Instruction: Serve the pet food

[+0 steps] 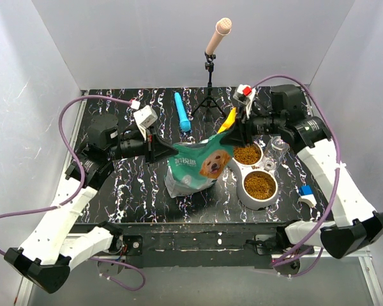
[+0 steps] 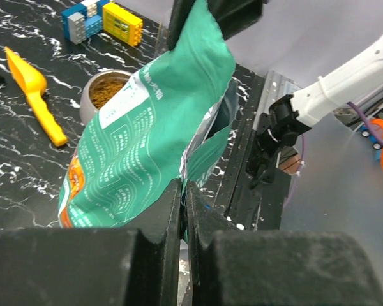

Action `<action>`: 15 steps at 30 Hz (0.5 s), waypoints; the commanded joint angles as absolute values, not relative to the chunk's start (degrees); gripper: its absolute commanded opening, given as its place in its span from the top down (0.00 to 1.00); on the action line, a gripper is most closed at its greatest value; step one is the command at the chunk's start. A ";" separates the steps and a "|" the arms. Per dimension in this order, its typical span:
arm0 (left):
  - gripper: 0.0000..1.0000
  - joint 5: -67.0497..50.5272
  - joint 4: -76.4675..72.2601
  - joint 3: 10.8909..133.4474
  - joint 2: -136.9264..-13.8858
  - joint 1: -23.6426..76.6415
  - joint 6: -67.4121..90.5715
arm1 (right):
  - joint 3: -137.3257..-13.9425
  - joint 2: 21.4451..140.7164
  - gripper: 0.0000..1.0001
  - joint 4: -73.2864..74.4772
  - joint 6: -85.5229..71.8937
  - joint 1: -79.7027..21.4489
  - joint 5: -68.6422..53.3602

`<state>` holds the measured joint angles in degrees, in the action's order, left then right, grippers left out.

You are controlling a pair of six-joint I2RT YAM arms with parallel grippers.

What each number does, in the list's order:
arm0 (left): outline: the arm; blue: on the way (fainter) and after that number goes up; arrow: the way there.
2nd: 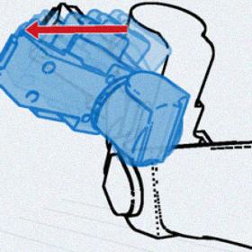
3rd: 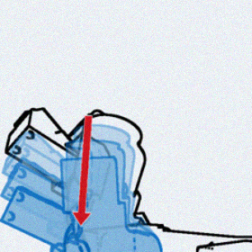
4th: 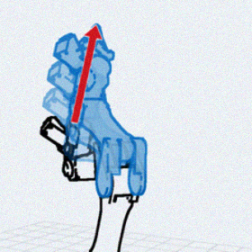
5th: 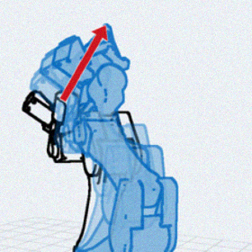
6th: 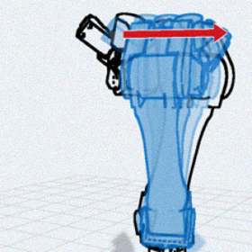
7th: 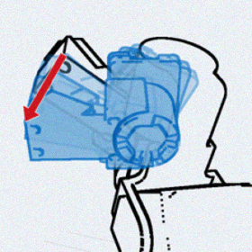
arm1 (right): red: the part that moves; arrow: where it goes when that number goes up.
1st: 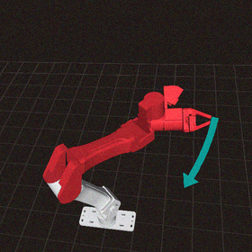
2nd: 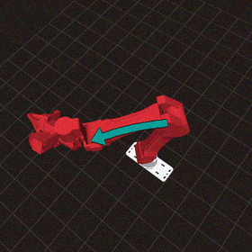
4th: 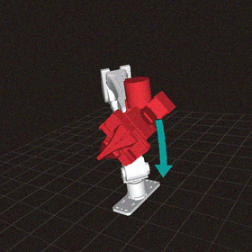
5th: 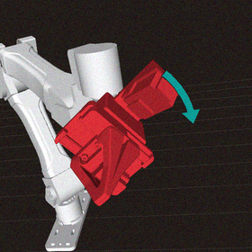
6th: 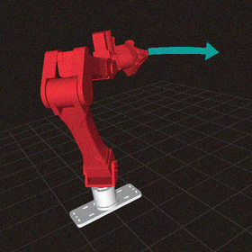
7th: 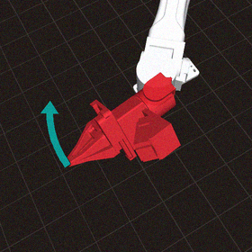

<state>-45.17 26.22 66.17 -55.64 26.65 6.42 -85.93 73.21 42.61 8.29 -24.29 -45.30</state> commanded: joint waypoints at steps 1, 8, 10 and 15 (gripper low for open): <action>1.00 -36.66 29.01 67.59 -54.49 26.54 2.90 | -80.87 68.04 0.59 36.75 14.75 -25.57 -42.37; 1.00 -29.62 28.38 68.81 -53.00 26.54 0.45 | -79.19 66.89 0.33 32.61 26.52 -32.42 -34.11; 1.00 -28.74 29.18 70.04 -53.52 26.54 -1.65 | -79.98 66.97 0.29 32.43 30.65 -35.40 -30.60; 1.00 -29.71 30.67 72.15 -55.02 26.54 -4.74 | -87.53 70.05 0.30 39.27 38.48 -39.72 -24.01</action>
